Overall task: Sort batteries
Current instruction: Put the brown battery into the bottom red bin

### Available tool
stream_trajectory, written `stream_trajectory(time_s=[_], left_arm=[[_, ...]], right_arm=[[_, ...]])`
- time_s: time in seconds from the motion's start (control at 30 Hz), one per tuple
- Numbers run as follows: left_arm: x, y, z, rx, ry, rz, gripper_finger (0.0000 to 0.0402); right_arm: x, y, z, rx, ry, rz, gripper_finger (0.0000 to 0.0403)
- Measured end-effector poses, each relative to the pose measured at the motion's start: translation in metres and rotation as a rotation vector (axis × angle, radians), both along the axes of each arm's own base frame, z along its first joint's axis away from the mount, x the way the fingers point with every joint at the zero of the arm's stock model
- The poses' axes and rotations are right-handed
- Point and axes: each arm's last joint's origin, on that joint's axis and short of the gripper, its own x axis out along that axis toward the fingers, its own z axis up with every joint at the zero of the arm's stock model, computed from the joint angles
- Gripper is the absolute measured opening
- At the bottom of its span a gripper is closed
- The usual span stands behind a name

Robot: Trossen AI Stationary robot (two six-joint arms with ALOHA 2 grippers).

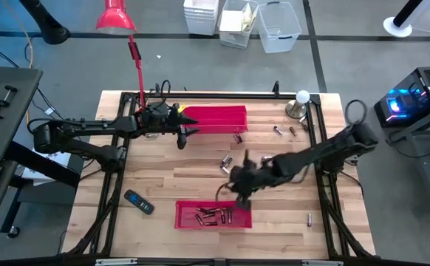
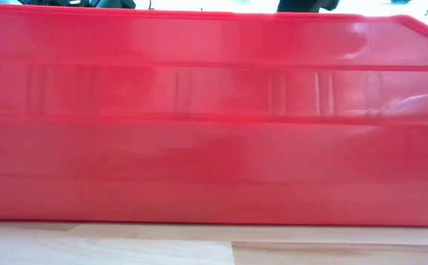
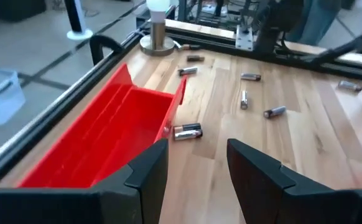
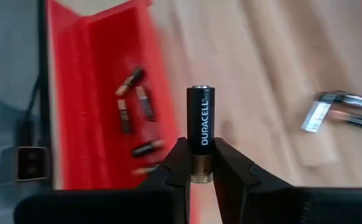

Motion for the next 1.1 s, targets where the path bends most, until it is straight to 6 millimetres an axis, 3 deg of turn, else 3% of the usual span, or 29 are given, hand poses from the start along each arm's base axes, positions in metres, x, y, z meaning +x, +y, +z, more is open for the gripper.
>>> stream_trajectory(time_s=[0.23,0.4,0.57,0.87,1.1], left_arm=[[0.0,0.0,0.001,0.009,-0.005,-0.004,0.0156],[0.0,0.0,0.001,-0.058,-0.021,0.022,0.0156],[0.001,-0.002,0.001,-0.165,-0.043,0.032,0.0156],[0.007,-0.016,0.004,-0.206,-0.082,-0.014,0.0156],[0.009,-0.012,0.013,-0.235,-0.127,0.015,0.0156]], right_arm=[[0.049,0.04,-0.003,0.003,0.065,0.061,0.0035],[0.06,0.057,-0.016,0.025,0.138,0.096,0.0035],[0.058,0.066,-0.023,0.059,0.178,0.027,0.0047],[0.047,0.076,-0.023,0.064,0.248,-0.009,0.0222],[0.028,0.048,0.009,-0.082,0.316,-0.189,0.0235]])
